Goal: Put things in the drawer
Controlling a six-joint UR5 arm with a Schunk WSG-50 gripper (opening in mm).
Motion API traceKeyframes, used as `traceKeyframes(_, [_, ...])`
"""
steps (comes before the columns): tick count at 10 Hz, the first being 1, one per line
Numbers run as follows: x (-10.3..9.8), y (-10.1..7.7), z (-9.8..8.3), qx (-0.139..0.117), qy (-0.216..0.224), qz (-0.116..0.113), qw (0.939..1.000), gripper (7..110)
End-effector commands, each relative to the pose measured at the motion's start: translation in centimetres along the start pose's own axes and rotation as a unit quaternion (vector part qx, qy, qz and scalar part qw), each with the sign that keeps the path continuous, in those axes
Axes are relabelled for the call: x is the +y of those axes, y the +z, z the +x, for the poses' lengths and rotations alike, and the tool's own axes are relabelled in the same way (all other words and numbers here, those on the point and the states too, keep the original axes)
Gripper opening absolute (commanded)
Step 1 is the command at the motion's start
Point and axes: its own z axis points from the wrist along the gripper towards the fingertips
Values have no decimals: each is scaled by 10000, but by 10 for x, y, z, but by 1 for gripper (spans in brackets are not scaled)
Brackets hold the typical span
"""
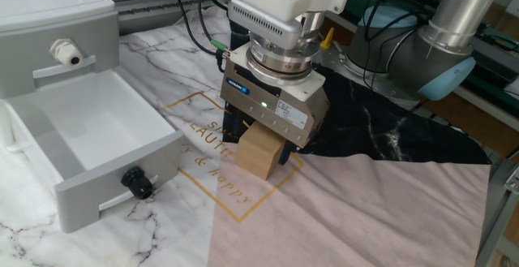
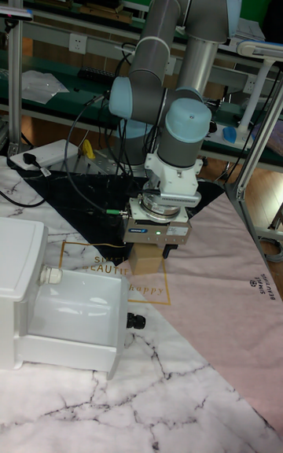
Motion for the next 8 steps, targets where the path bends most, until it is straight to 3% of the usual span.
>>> traceKeyframes(1, [8,-3,-1,-9,73,-145,9999,7])
traceKeyframes(2, [16,-4,-2,-42,34,-310,9995,7])
traceKeyframes(3, [17,-4,-2,-37,26,-326,9995,44])
traceKeyframes(4, [16,-5,0,-3,64,-316,9995,44])
traceKeyframes(5, [8,-5,4,69,135,-148,9998,44])
traceKeyframes(6, [3,-5,5,91,218,-43,9997,22])
traceKeyframes(7, [5,-5,5,102,277,-74,9995,22])
traceKeyframes(8, [4,-5,6,112,271,-60,9996,7])
